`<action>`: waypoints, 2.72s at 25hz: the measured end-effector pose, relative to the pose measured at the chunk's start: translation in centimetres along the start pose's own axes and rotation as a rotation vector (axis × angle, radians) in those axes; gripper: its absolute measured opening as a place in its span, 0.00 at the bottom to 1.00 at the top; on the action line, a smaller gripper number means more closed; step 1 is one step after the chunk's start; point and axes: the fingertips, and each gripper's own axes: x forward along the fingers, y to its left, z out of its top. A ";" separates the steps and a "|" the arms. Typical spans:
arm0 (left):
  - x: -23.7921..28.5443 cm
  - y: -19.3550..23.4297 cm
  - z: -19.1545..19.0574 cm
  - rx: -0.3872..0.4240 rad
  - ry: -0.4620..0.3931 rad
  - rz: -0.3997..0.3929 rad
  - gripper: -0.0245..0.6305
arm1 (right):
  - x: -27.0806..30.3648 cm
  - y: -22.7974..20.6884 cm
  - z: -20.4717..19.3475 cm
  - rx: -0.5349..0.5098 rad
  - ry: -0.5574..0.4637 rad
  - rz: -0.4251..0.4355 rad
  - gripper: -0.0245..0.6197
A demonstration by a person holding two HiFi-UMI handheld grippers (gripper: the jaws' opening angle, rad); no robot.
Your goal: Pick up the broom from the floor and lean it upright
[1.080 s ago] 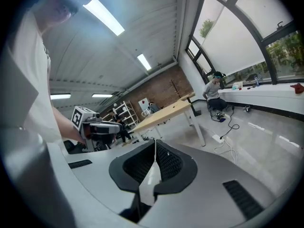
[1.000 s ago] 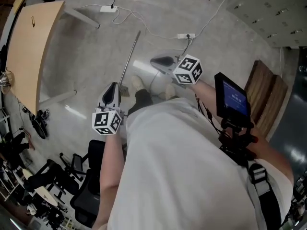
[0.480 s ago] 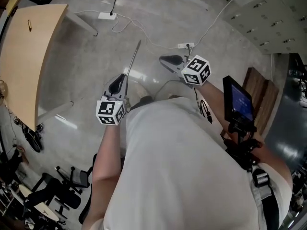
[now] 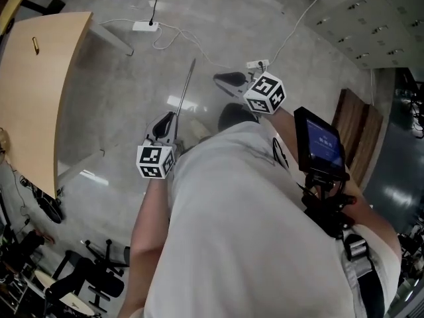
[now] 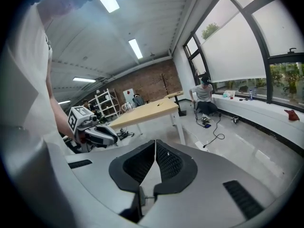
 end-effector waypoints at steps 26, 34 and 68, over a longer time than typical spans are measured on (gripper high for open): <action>16.0 3.3 -7.4 -0.094 0.342 0.130 0.09 | 4.8 -14.6 -8.2 0.035 0.241 0.286 0.07; 20.4 6.7 -14.2 -0.133 0.432 0.159 0.09 | 8.7 -18.9 -13.9 0.071 0.300 0.272 0.07; 46.1 24.7 -51.6 -0.070 0.744 0.203 0.13 | 28.9 -34.9 -39.1 -0.035 0.297 0.329 0.07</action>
